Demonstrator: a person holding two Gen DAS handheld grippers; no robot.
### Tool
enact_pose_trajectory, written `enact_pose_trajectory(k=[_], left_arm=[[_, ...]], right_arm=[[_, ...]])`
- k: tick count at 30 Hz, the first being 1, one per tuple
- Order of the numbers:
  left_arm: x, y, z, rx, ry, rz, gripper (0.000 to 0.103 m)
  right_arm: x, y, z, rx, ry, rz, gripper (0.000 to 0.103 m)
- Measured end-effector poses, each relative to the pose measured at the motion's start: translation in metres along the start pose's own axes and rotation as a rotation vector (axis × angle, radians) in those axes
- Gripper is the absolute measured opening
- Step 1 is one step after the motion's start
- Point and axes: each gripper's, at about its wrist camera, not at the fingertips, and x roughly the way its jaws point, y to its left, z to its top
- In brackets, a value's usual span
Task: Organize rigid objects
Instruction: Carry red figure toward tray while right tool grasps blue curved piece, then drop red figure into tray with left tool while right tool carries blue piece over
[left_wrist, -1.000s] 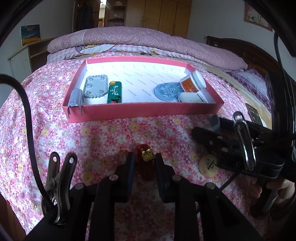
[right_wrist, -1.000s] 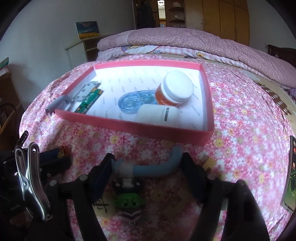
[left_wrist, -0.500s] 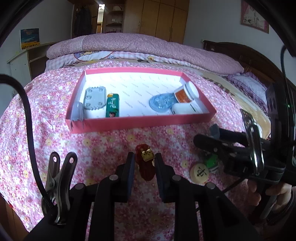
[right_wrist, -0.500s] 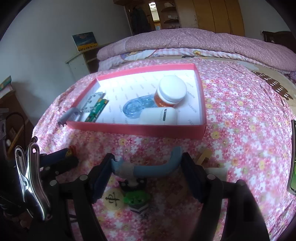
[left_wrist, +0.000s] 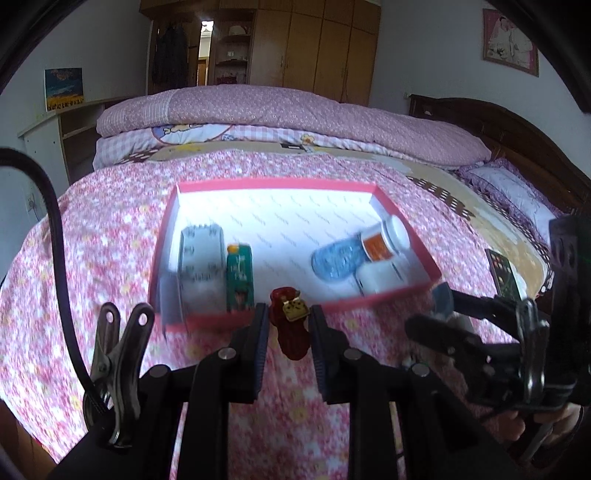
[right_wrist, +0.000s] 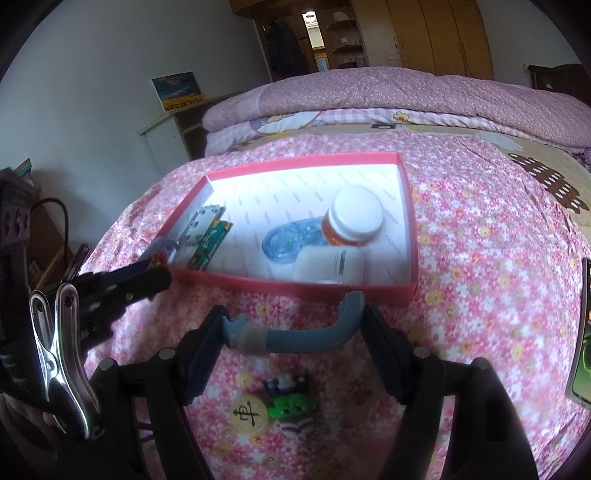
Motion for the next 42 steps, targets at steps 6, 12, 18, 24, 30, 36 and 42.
enact_pose_trajectory(k=[6,12,18,24,30,36,42], left_arm=[[0.018,-0.002,0.019,0.004,0.003,-0.003,0.023],[0.042,-0.004,0.032,0.009,0.007,0.014,0.023],[0.061,0.002,0.036,-0.011,0.032,0.026,0.023],[0.075,0.009,0.031,-0.05,0.057,0.06,0.023],[0.075,0.014,0.03,-0.064,0.057,0.06,0.032],[0.073,0.015,0.028,-0.077,0.051,0.062,0.04],[0.072,0.015,0.027,-0.083,0.04,0.061,0.041]], right_arm=[[0.002,-0.005,0.014,0.002,-0.01,-0.001,0.074],[0.006,-0.007,0.023,0.008,-0.019,-0.002,0.074],[0.01,-0.009,0.032,-0.003,-0.02,-0.01,0.074],[0.019,-0.012,0.047,-0.001,-0.027,-0.016,0.074],[0.025,-0.012,0.057,-0.007,-0.035,-0.025,0.074],[0.038,-0.016,0.068,-0.006,-0.019,-0.032,0.074],[0.051,-0.019,0.083,-0.001,-0.013,-0.057,0.075]])
